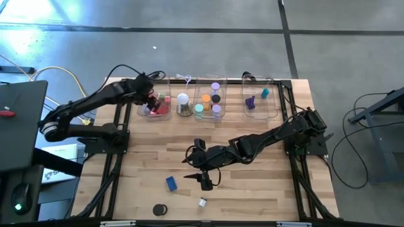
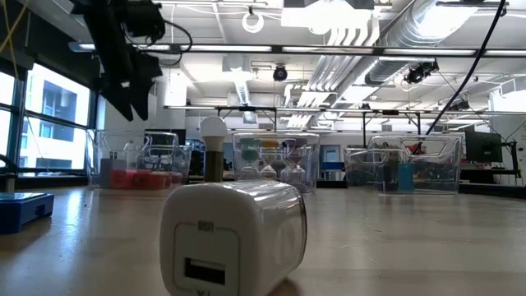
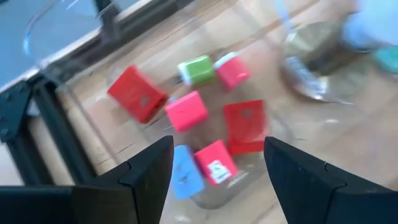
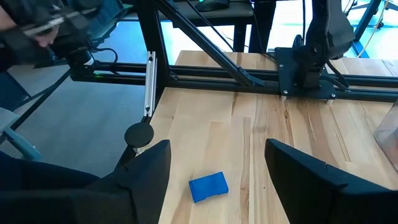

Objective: Pick & Place Office items
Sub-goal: Put the blue digital clock into the right transparent bin

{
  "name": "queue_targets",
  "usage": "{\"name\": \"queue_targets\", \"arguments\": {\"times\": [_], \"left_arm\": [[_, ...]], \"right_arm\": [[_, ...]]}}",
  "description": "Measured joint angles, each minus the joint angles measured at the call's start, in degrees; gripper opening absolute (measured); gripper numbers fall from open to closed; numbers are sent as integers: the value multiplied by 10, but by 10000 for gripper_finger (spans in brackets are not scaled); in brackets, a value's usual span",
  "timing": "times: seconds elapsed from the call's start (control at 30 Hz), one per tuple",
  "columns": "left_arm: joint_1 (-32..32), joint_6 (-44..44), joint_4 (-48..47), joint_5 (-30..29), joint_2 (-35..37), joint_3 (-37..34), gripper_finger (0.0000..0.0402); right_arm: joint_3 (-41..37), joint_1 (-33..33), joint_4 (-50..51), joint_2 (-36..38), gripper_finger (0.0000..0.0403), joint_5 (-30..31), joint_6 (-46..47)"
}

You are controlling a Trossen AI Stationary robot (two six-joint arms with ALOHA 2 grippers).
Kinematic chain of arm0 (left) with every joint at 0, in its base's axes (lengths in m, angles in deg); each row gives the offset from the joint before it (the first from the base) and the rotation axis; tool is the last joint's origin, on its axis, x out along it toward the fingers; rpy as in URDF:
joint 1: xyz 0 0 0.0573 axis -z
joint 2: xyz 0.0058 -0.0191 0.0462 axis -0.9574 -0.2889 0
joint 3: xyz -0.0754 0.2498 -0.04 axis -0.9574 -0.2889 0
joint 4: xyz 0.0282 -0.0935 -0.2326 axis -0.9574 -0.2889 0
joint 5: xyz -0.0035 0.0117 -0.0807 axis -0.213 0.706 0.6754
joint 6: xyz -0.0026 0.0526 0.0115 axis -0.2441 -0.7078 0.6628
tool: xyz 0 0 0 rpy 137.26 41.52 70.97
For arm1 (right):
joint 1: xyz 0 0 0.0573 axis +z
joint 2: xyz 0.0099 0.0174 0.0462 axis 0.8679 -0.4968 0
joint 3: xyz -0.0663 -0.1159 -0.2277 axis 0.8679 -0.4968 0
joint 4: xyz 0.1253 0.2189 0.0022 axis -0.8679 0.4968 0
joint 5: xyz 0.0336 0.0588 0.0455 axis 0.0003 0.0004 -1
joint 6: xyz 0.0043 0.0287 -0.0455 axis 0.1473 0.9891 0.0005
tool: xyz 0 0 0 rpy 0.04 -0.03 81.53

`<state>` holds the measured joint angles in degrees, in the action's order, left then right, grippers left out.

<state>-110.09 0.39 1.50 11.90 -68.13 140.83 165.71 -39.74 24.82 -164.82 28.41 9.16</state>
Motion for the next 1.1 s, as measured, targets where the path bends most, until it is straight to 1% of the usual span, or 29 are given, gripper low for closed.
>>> {"name": "queue_targets", "arguments": {"times": [0.2, 0.37, 0.47, 0.83, 1.1], "left_arm": [[66, 0, 12, -2, 28, 0, 243], [120, -7, 15, -29, 42, 0, 243], [149, -4, 30, -45, 44, 0, 243], [260, -7, 65, -57, 44, 0, 243], [346, 25, 69, -57, 44, 0, 243]], "right_arm": [[0, 0, 0, 0, 249, 0, 0], [0, 0, 0, 0, 249, 0, 0], [0, 0, 0, 0, 249, 0, 0], [0, 0, 0, 0, 249, 0, 0], [0, 0, 0, 0, 249, 0, 0]]}}
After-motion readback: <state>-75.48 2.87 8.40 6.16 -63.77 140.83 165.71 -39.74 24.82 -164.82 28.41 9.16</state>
